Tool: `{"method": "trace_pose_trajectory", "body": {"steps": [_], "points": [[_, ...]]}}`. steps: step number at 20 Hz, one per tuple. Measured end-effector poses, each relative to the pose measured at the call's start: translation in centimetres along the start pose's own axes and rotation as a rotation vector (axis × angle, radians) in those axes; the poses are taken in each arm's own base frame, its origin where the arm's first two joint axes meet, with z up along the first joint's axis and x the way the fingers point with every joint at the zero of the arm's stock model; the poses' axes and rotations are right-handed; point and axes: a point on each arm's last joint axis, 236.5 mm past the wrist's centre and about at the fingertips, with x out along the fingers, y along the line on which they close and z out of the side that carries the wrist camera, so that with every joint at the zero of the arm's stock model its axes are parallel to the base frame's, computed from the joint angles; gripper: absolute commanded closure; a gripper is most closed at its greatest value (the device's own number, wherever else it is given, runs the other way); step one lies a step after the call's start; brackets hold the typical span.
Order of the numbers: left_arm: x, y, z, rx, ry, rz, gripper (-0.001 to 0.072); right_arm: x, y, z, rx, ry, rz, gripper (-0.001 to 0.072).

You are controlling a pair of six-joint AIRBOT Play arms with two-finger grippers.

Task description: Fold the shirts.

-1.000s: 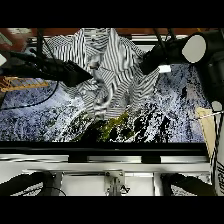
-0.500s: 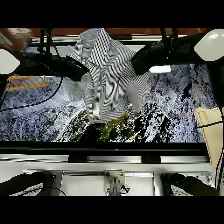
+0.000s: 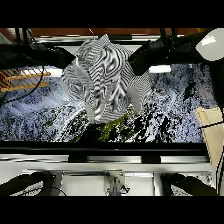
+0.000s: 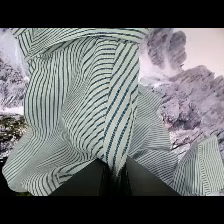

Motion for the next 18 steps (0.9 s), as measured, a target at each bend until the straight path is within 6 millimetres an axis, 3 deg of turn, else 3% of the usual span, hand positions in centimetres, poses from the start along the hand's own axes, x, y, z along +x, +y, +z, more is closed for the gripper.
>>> {"method": "trace_pose_trajectory", "body": {"steps": [2, 5, 8, 14, 18], "points": [[-1.0, 0.1, 2.5, -0.002, -0.079, 0.011, 0.0102, -0.5, -0.2, 0.8, -0.022, -0.032, -0.018, 0.0640], [-2.3, 0.0, 7.0, -0.050, -0.247, 0.008, 0.0090, -1.5, -0.2, 1.8, -0.043, -0.068, -0.034, 0.0641], [-1.8, -1.1, 9.1, -0.116, -0.333, -0.044, 0.0091, -2.0, -0.2, 2.2, -0.054, -0.084, -0.041, 0.0640], [2.3, -4.0, 9.5, -0.177, -0.365, -0.123, 0.0100, -2.4, -0.1, 2.6, -0.057, -0.100, -0.044, 0.0640], [4.8, -3.3, 8.6, -0.193, -0.350, -0.110, 0.0101, -2.4, 0.0, 2.7, -0.060, -0.103, -0.042, 0.0640]]}}
